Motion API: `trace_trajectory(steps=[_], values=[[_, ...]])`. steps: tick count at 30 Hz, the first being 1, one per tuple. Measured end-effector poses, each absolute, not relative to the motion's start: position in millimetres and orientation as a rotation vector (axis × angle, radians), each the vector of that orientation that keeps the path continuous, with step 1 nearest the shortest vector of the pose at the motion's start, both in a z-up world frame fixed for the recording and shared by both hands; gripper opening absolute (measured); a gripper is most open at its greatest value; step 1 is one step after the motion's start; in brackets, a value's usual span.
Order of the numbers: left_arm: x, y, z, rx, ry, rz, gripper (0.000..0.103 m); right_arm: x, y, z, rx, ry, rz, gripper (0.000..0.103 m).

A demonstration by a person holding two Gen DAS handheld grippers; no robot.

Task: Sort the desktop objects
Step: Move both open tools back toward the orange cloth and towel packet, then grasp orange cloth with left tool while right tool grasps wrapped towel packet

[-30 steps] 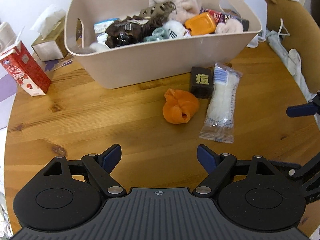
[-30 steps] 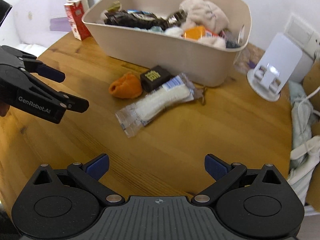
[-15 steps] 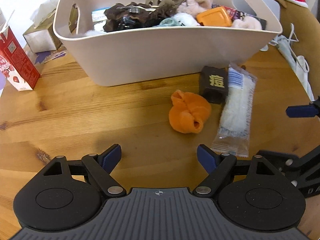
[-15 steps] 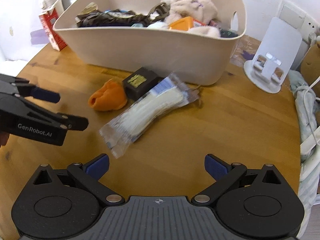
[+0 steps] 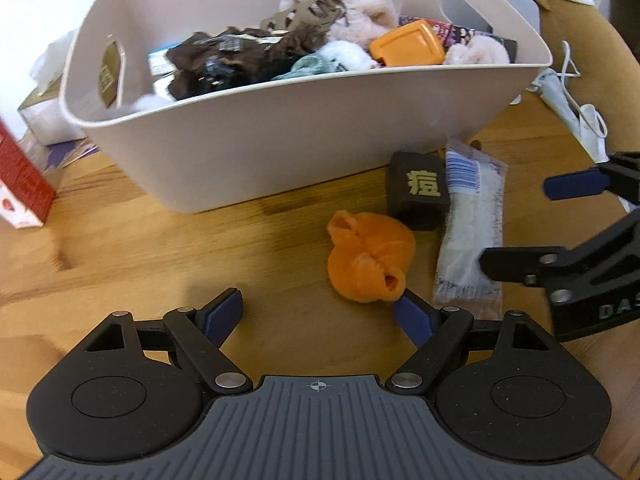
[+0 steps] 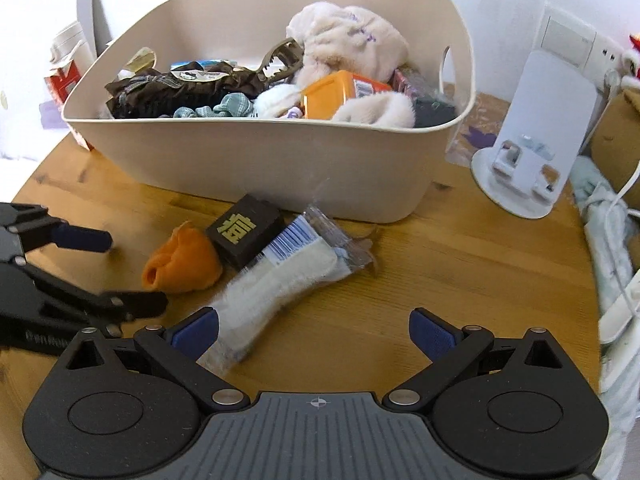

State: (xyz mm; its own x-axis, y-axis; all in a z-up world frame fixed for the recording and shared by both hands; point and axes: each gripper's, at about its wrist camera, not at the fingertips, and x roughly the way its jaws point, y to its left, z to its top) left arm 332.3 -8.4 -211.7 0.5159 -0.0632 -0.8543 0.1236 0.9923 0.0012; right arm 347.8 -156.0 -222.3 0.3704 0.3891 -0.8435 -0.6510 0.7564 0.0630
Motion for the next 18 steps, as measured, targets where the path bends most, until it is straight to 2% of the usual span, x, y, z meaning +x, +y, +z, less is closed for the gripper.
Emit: trace_trajectory(steps=[14, 18], values=[[352, -14, -217, 0.100, 0.936, -0.113, 0.084, 366, -163, -237, -0.093, 1.048, 0.553, 0.101], [353, -12, -218, 0.086, 0.918, -0.130, 0.078, 368, -159, -237, -0.091, 1.060, 0.554, 0.096]])
